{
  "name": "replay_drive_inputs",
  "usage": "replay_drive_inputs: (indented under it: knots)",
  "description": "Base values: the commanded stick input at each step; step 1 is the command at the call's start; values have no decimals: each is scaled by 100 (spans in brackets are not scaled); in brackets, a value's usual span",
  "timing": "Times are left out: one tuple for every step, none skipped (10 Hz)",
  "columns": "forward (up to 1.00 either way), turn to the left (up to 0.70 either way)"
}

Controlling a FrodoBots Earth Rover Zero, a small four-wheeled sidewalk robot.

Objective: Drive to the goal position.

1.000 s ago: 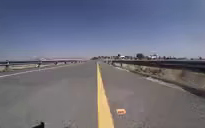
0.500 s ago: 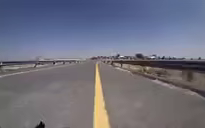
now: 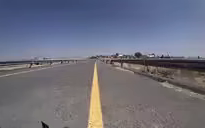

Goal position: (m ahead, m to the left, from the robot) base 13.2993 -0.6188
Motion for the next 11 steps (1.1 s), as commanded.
replay_drive_inputs:
  knots:
    - [100,0]
    - [100,0]
    - [100,0]
    - [100,0]
    - [100,0]
    - [100,0]
    - [100,0]
    - [100,0]
    - [100,0]
    - [100,0]
    - [100,0]
